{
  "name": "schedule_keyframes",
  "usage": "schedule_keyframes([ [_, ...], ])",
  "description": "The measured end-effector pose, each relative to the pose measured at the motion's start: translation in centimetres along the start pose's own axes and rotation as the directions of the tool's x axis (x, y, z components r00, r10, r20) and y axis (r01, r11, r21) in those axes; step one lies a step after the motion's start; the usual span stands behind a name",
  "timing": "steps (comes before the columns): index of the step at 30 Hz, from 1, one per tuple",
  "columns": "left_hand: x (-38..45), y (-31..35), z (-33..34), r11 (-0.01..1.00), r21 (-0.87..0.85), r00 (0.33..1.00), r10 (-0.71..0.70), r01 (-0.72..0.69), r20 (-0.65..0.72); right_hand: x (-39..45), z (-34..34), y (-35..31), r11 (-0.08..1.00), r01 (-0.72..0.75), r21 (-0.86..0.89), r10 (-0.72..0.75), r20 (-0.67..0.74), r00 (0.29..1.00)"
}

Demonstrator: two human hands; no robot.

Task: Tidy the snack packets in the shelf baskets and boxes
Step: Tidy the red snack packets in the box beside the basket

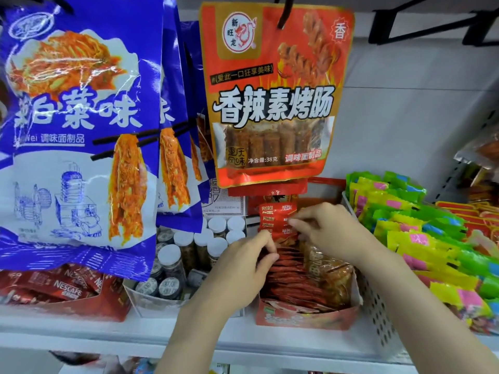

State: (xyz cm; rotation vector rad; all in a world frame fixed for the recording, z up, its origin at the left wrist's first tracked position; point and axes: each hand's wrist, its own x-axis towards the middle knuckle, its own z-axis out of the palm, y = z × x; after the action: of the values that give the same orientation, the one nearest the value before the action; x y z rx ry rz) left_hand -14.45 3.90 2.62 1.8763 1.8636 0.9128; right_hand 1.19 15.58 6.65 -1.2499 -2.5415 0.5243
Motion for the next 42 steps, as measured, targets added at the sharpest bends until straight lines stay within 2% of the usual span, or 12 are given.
schedule_keyframes([
  [2, -0.1, 0.0, 0.0, 1.000, -0.019, 0.999, -0.019, 0.019, 0.043, 0.3, 0.6, -0.2, 0.996, 0.001, -0.089, -0.013, -0.130, 0.991],
  [5, -0.3, -0.2, 0.4, 0.998, -0.038, 0.993, -0.054, 0.058, 0.104, 0.9, 1.8, -0.2, 0.977, -0.027, -0.212, 0.001, -0.125, 0.992],
  [9, -0.2, -0.2, 0.3, 1.000, 0.020, 0.995, 0.007, -0.009, 0.095, 1.3, 2.6, -0.8, 0.951, -0.030, -0.306, -0.013, -0.139, 0.990],
  [11, -0.1, -0.3, 0.3, 0.999, 0.030, 0.996, 0.019, -0.022, 0.089, 1.2, 2.4, -0.8, 0.955, -0.002, -0.297, -0.037, -0.124, 0.992],
  [15, 0.1, -0.3, 0.3, 0.996, 0.077, 0.994, 0.027, -0.035, 0.105, 0.6, 1.0, -0.4, 0.975, 0.030, -0.221, -0.065, -0.154, 0.986],
  [22, 0.3, -0.3, 0.5, 0.976, 0.216, 0.986, 0.000, -0.036, 0.164, -3.2, -2.4, -1.0, 0.996, 0.054, -0.077, -0.085, -0.475, 0.876],
  [27, -0.4, 0.2, 0.0, 1.000, 0.013, 1.000, 0.008, -0.008, -0.002, -4.7, -4.7, -0.8, 0.999, 0.043, 0.013, -0.028, -0.555, 0.831],
  [31, -0.8, 0.5, 0.0, 0.998, -0.067, 0.996, 0.010, -0.016, -0.091, -4.7, -5.6, -0.1, 0.974, -0.011, 0.225, 0.142, -0.577, 0.804],
  [34, -0.7, 0.8, 0.4, 0.986, -0.163, 0.994, -0.063, 0.047, -0.094, -4.4, -5.4, 0.0, 0.941, -0.018, 0.338, 0.217, -0.563, 0.798],
  [38, 0.0, 1.8, 0.6, 0.931, -0.352, 0.985, -0.137, 0.093, -0.104, -4.1, -5.4, -0.2, 0.883, 0.048, 0.466, 0.259, -0.571, 0.779],
  [40, 0.3, 2.4, 0.6, 0.894, -0.441, 0.987, -0.134, 0.080, -0.094, -4.0, -5.7, -0.1, 0.819, 0.092, 0.566, 0.301, -0.560, 0.772],
  [42, 0.3, 3.0, 0.7, 0.890, -0.453, 0.993, -0.100, 0.060, -0.065, -4.0, -6.0, -0.3, 0.718, 0.121, 0.686, 0.348, -0.504, 0.791],
])
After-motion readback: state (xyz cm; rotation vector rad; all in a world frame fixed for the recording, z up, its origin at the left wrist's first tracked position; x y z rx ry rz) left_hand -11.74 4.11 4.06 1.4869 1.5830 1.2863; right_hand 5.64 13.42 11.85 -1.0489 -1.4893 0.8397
